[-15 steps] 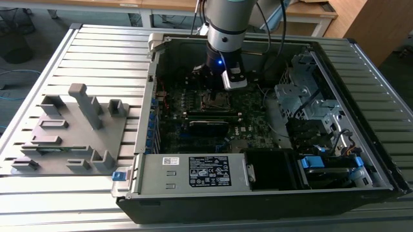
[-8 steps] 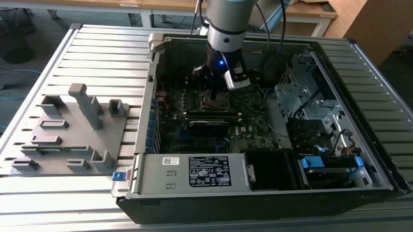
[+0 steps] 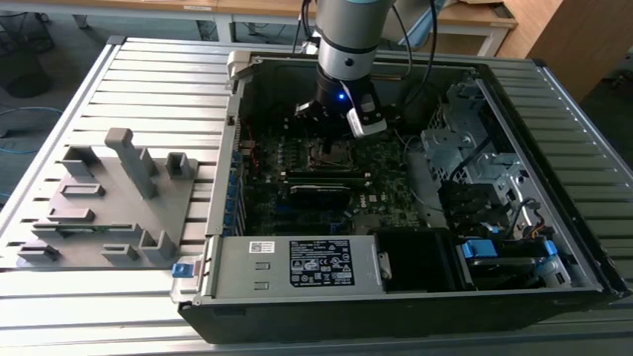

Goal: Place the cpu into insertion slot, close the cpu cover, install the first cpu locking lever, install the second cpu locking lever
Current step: 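Close the cpu cover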

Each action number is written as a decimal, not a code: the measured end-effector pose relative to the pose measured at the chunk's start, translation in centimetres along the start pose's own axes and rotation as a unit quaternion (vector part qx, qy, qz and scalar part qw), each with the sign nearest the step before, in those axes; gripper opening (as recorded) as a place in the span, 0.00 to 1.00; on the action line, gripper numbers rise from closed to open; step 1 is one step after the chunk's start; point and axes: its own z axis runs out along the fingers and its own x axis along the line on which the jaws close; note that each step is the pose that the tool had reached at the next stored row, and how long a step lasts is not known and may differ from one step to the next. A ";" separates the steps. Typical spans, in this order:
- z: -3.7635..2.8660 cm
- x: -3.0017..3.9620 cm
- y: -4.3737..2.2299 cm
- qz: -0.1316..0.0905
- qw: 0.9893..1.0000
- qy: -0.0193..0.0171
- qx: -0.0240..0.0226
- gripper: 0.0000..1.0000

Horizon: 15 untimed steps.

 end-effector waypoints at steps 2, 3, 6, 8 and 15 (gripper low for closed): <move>0.01 0.00 0.00 0.000 1.000 -0.001 0.000 0.10; 0.02 0.00 0.00 0.000 1.000 -0.002 0.000 0.10; 0.06 0.00 0.00 0.000 1.000 -0.008 -0.001 0.10; 0.09 0.00 0.00 0.000 1.000 -0.012 -0.001 0.10; 0.17 -0.01 0.00 -0.001 1.000 -0.026 -0.003 0.10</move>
